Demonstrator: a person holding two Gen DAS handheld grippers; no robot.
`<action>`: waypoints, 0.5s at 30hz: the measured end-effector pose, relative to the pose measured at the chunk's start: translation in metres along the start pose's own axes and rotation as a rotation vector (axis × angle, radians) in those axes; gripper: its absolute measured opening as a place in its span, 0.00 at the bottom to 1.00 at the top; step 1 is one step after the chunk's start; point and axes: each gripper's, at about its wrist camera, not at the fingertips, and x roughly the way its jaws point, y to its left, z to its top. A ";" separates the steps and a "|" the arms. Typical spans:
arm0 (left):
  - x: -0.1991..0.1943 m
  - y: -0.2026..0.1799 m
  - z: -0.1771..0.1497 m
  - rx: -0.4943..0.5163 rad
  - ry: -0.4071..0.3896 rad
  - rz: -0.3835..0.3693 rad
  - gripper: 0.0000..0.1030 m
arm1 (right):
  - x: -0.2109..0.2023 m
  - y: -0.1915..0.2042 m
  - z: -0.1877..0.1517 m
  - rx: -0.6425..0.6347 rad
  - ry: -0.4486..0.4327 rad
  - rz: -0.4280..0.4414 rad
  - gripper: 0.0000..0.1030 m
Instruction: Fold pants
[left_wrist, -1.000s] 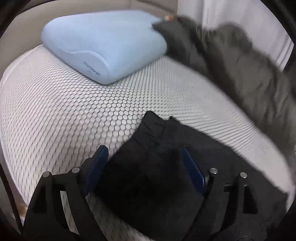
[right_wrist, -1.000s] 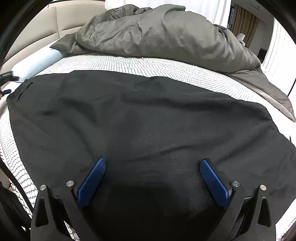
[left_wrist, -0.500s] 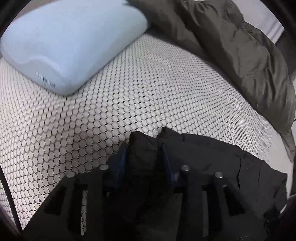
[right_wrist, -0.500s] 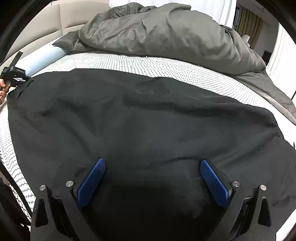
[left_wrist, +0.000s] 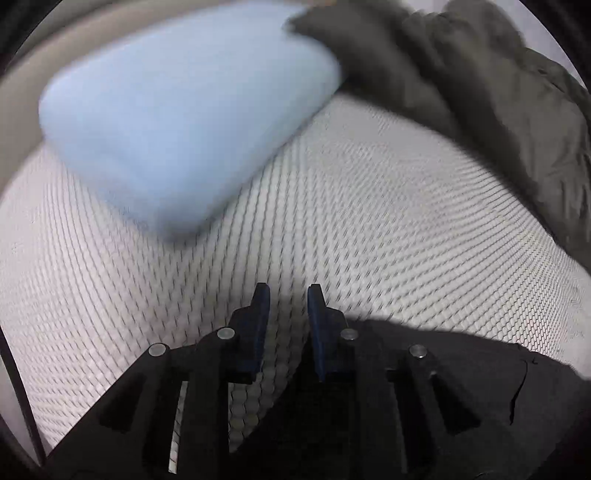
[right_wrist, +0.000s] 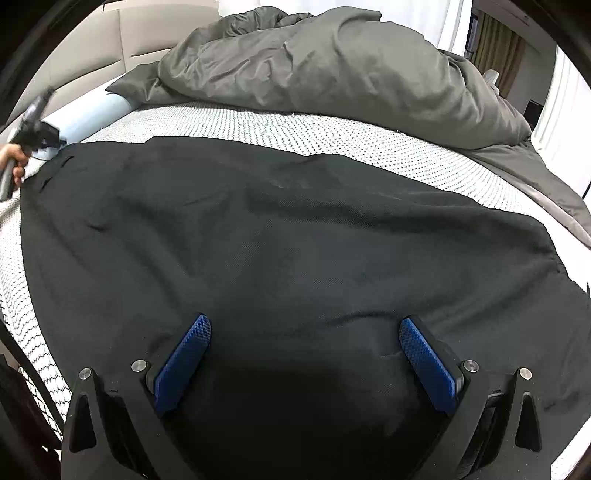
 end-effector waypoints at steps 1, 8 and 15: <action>-0.003 0.001 -0.003 -0.023 -0.014 -0.021 0.17 | 0.000 0.000 0.000 0.000 -0.001 -0.001 0.99; -0.089 -0.067 -0.049 0.110 -0.109 -0.191 0.60 | 0.000 0.001 0.000 0.001 -0.002 -0.001 1.00; -0.137 -0.188 -0.172 0.261 -0.061 -0.453 0.99 | -0.032 -0.017 0.000 0.102 -0.107 0.143 1.00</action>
